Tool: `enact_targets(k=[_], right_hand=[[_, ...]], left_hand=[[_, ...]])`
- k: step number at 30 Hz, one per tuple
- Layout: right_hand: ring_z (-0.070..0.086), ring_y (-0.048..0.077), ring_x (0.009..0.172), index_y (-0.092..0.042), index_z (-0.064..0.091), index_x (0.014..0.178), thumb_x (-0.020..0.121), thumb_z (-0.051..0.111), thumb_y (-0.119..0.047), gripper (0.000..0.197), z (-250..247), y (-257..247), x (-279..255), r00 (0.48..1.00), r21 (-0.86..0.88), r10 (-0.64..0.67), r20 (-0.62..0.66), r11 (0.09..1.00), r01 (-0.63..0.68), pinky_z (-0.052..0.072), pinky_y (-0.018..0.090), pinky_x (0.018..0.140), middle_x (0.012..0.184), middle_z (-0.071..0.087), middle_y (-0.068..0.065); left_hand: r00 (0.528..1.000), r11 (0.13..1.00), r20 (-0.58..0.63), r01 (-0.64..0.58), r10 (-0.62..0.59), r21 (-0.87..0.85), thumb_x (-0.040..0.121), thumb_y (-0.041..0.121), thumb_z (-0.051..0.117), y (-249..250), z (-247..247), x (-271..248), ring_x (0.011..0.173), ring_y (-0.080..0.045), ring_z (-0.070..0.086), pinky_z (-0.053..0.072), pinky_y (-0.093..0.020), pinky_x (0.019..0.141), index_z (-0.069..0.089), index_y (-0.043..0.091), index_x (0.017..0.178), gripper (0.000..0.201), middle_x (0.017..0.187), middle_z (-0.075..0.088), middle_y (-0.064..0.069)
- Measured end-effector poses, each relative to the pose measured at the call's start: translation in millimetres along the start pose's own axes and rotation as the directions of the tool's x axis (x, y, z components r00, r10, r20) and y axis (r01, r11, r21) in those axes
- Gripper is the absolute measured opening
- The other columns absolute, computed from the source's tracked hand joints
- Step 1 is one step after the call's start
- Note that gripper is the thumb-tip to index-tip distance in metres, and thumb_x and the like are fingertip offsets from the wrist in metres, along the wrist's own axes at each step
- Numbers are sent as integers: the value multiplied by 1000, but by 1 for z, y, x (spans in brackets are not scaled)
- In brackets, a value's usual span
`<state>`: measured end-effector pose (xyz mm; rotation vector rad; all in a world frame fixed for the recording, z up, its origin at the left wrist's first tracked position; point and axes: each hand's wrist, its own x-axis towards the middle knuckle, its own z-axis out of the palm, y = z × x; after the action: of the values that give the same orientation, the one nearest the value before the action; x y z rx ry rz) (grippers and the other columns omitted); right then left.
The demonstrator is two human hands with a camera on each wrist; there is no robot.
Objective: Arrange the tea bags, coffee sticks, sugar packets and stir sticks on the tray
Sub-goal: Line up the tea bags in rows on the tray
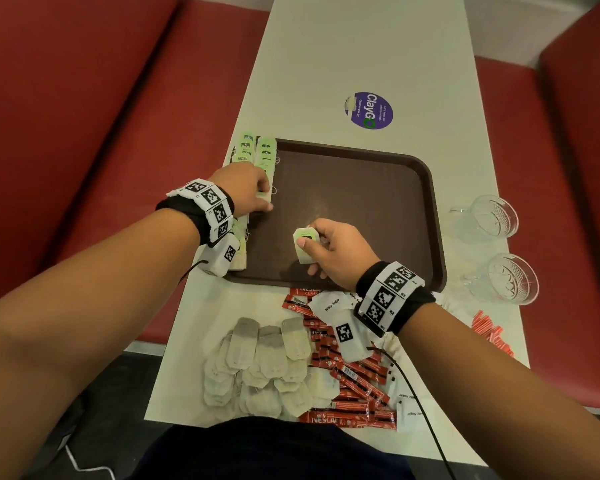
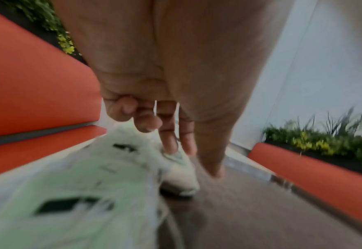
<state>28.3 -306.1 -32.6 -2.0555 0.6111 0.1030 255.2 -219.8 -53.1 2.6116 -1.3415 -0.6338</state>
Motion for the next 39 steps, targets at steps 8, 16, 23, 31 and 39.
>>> enact_targets(k=[8,16,23,31,39], right_hand=[[73,17,65,-21,59,92,98,59,-34,14,-2,-4,11,999,50,-11,-43,999,13,62,46,61,86,72,7],[71,17,74,-18,67,100,92,68,-32,16,3,6,23,995,-6,-40,-89,999,40,60,48,70,81,73,0],[57,0,72,-22,61,121,88,74,-34,38,3,11,7,996,-160,-62,60,985,71,52,28,81,90,68,-11],[65,6,79,-27,76,95,81,78,-34,15,22,13,-22,916,-374,-94,390,893,251,56,33,80,85,70,-13],[59,9,88,-31,71,104,76,81,-40,32,39,16,-42,855,-481,-19,518,820,310,52,29,78,101,63,-15]], left_hand=[[945,885,63,-276,322,-374,89,45,70,38,-20,-52,70,4,56,41,-9,64,72,31,93,14,79,66,13],[956,879,-75,-290,283,-377,95,29,64,34,-14,-58,85,-13,61,47,-25,75,68,28,94,4,88,69,5],[987,941,-73,-155,140,-299,96,26,65,11,-24,-44,78,-2,61,42,-11,66,67,26,97,3,85,68,12],[1000,999,-5,18,-18,-46,96,27,63,-5,-13,-11,89,-14,57,41,-25,78,68,22,98,8,93,64,5],[990,989,-67,126,-121,71,92,27,68,-3,-18,9,100,-24,61,50,-35,86,67,24,97,6,102,66,-1]])
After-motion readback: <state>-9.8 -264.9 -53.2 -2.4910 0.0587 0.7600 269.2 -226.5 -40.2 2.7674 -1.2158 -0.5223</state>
